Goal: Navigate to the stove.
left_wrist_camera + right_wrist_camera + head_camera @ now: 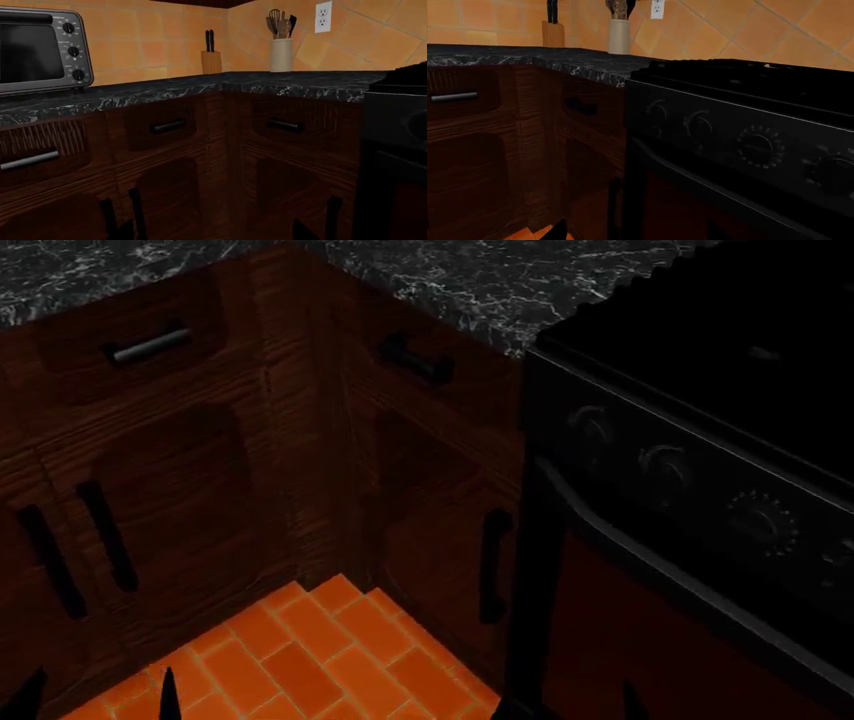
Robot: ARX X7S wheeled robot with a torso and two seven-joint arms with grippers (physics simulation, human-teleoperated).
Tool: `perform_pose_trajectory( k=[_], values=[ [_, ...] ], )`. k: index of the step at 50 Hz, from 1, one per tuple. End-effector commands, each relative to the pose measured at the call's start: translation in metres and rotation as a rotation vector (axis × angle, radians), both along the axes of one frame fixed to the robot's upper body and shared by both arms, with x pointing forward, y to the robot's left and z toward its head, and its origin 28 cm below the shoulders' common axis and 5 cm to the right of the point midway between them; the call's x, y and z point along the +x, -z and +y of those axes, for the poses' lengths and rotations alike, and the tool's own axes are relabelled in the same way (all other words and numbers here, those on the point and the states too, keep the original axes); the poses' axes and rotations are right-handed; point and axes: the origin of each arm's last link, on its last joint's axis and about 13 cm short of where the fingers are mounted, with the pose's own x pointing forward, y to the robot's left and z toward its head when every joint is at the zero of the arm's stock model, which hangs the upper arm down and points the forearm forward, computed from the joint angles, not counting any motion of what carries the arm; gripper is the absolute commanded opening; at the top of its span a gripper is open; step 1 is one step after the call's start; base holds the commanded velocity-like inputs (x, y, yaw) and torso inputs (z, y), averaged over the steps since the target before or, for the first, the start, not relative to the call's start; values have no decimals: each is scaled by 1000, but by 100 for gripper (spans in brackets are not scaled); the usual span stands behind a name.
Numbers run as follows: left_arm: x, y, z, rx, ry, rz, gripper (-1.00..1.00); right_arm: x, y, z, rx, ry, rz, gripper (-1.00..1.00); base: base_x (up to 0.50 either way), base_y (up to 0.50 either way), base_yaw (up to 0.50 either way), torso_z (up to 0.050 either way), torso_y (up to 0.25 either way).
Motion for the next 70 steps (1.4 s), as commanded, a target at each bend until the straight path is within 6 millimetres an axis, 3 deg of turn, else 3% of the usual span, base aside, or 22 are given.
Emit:
perform_pose_trajectory(
  k=[1, 70],
  values=[
    [1, 0, 0, -1, 1, 1, 100, 1, 0, 0, 0, -2, 2, 100, 60, 62, -500, 0, 0],
    [0, -1, 0, -3, 0, -2, 100, 0, 0, 0, -10, 15, 8, 100, 85, 56, -500, 0, 0]
  ],
)
